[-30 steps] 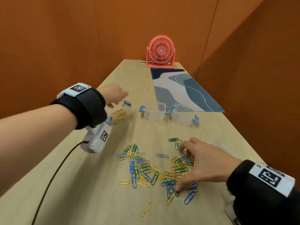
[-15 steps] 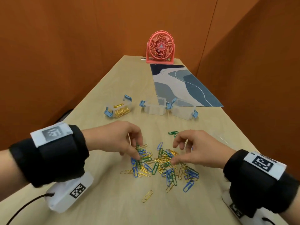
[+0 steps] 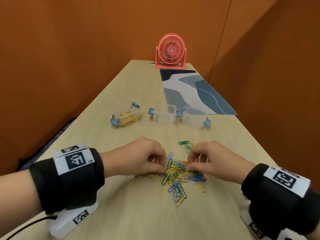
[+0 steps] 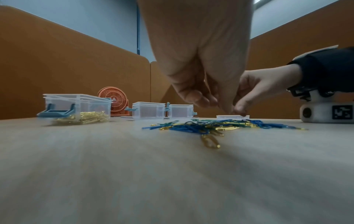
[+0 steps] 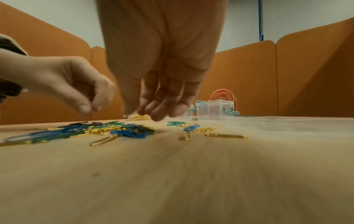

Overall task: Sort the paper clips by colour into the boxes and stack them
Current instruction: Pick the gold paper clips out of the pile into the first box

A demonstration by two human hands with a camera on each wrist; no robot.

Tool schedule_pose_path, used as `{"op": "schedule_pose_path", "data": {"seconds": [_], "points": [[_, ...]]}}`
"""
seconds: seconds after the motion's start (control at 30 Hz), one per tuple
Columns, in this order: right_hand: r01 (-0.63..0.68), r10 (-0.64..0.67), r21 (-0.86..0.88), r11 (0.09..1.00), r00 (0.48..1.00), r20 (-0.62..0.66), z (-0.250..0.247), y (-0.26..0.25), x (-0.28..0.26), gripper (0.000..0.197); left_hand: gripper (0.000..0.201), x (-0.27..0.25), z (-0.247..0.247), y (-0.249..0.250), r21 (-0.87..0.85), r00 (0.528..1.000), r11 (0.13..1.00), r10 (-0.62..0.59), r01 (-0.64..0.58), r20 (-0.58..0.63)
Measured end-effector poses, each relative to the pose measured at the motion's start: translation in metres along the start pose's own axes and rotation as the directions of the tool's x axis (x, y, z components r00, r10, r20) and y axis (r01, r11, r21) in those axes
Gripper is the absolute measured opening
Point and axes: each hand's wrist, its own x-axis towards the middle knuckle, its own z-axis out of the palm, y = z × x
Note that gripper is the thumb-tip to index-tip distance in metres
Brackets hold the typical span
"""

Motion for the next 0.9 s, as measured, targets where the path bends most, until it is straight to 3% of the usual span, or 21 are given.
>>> {"op": "schedule_pose_path", "data": {"seconds": [0.1,0.23,0.43,0.6,0.8,0.9], "points": [[-0.035,0.029,-0.081,0.996,0.997,-0.073,0.0,0.002,0.004,0.01,0.018,0.016,-0.001,0.006,0.05,0.996,0.997,0.064,-0.061,-0.06],[-0.088,0.089,-0.07,0.994,0.996,0.013,0.002,-0.001,0.008,0.026,0.032,0.037,0.005,0.013,0.111,0.991,0.991,0.065,-0.079,0.118],[-0.108,0.109,-0.025,0.994,0.992,0.061,0.004,-0.001,0.012,0.009,0.016,0.032,0.005,0.007,0.062,0.993,0.997,0.038,-0.046,0.112],[-0.112,0.113,-0.06,0.992,0.994,0.006,0.004,0.002,0.012,0.005,0.007,0.008,0.001,-0.002,0.011,0.998,0.999,0.03,-0.031,0.063],[-0.121,0.12,-0.01,0.993,0.99,-0.073,0.004,0.002,0.013,0.008,0.02,0.007,-0.001,0.0,-0.003,1.0,1.0,-0.016,0.016,-0.007],[-0.141,0.139,-0.009,0.99,0.986,-0.094,0.005,0.002,0.013,0.011,0.037,0.022,0.002,0.007,0.067,0.995,0.997,-0.034,0.028,0.09]]}}
